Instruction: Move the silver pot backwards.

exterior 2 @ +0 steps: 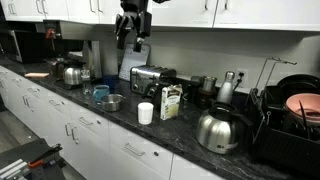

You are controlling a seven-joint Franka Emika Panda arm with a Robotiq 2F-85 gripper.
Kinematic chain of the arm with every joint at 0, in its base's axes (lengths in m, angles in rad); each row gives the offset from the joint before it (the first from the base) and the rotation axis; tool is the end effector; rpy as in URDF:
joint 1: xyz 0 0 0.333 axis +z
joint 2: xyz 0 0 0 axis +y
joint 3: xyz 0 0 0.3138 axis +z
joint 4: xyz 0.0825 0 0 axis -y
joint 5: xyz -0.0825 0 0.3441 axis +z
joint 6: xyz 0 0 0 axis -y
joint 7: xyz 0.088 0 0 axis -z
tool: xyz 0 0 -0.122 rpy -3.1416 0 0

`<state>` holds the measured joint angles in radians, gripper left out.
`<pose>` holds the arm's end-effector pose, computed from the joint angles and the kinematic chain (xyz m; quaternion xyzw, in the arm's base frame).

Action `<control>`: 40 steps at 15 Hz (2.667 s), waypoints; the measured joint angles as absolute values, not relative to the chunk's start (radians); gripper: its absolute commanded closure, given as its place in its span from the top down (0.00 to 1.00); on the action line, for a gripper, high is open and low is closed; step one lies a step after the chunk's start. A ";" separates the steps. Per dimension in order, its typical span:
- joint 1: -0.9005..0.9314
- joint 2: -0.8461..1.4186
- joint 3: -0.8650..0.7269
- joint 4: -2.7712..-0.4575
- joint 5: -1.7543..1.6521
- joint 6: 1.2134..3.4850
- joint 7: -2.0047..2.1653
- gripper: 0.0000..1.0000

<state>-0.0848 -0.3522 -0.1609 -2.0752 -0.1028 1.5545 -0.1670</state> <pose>0.3726 -0.1149 0.5483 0.9956 -0.0284 -0.0890 0.0060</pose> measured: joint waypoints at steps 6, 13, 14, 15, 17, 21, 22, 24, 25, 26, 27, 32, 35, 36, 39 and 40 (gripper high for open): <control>-0.085 -0.353 -0.161 -2.075 -0.103 1.555 -0.167 1.00; -0.085 -0.353 -0.161 -2.075 -0.103 1.555 -0.167 1.00; -0.085 -0.353 -0.161 -2.075 -0.103 1.555 -0.167 1.00; -0.085 -0.353 -0.161 -2.075 -0.103 1.555 -0.167 1.00; -0.085 -0.353 -0.160 -2.075 -0.103 1.555 -0.166 1.00; -0.072 -0.346 -0.144 -2.073 -0.080 1.555 -0.164 1.00; -0.064 -0.342 -0.135 -2.070 -0.070 1.556 -0.163 1.00; -0.040 -0.329 -0.111 -2.064 -0.047 1.561 -0.161 1.00; -0.025 -0.322 -0.096 -2.062 -0.038 1.567 -0.160 1.00; -0.010 -0.317 -0.080 -2.061 -0.034 1.577 -0.158 1.00; 0.004 -0.311 -0.063 -2.061 -0.033 1.584 -0.156 1.00; 0.035 -0.297 -0.032 -2.060 -0.032 1.614 -0.158 1.00; 0.034 -0.297 -0.035 -2.060 -0.032 1.614 -0.160 1.00; 0.034 -0.297 -0.035 -2.060 -0.032 1.614 -0.160 1.00; 0.035 -0.297 -0.032 -2.061 -0.032 1.613 -0.160 1.00; 0.039 -0.297 -0.028 -2.061 -0.023 1.614 -0.160 1.00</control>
